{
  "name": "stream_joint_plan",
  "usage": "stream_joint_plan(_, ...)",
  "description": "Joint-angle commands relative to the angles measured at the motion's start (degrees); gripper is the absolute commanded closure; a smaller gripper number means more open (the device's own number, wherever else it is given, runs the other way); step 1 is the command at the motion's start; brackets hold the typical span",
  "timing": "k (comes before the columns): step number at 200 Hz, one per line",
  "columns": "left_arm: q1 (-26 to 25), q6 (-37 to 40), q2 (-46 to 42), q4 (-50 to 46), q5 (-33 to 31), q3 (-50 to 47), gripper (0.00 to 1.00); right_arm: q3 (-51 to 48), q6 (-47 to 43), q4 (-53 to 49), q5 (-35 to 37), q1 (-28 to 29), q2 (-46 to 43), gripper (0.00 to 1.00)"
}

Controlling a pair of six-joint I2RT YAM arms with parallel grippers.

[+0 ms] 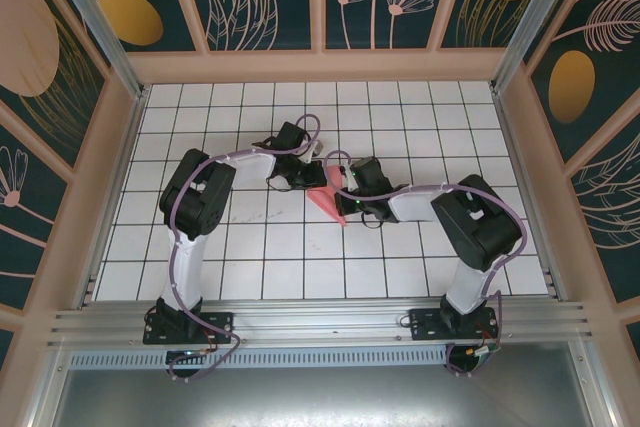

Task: Fold a paper plane with a square sheet of paper (fold left side to right side)
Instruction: Third fold the triangle at the center of the table.

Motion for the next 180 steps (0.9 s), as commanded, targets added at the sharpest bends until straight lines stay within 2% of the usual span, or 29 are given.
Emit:
stream_joint_plan(1, -0.5, 1.1, 1.7, -2.1, -1.9, 0.2, 0.86, 1.3, 0.0, -1.6, -0.3, -0.4, 2.0, 1.0)
stream_joint_plan(54, -0.5, 2.0, -0.2, -3.4, -3.3, 2.5, 0.78, 1.0, -1.1, -4.5, -0.9, 0.1, 2.3, 1.0)
stream_joint_plan(109, 1.0, 3.8, -1.8, -8.4, -7.2, 9.1, 0.64, 0.2, -1.7, -6.4, -0.6, 1.2, 2.2, 1.0)
stream_joint_plan(126, 2.0, 3.9, -3.5, -8.8, -8.0, 9.2, 0.66, 0.4, -1.8, -6.6, -0.6, 1.4, 2.3, 1.0)
stream_joint_plan(151, 2.4, 3.9, -7.8, -7.6, -8.0, 4.5, 0.78, 0.6, -1.9, -6.6, -0.7, 1.5, 2.3, 1.0)
stream_joint_plan(180, 2.2, 0.8, -12.7, 0.2, 1.3, -5.5, 0.85, 0.8, -2.3, -7.0, -0.6, 1.6, 2.4, 1.0)
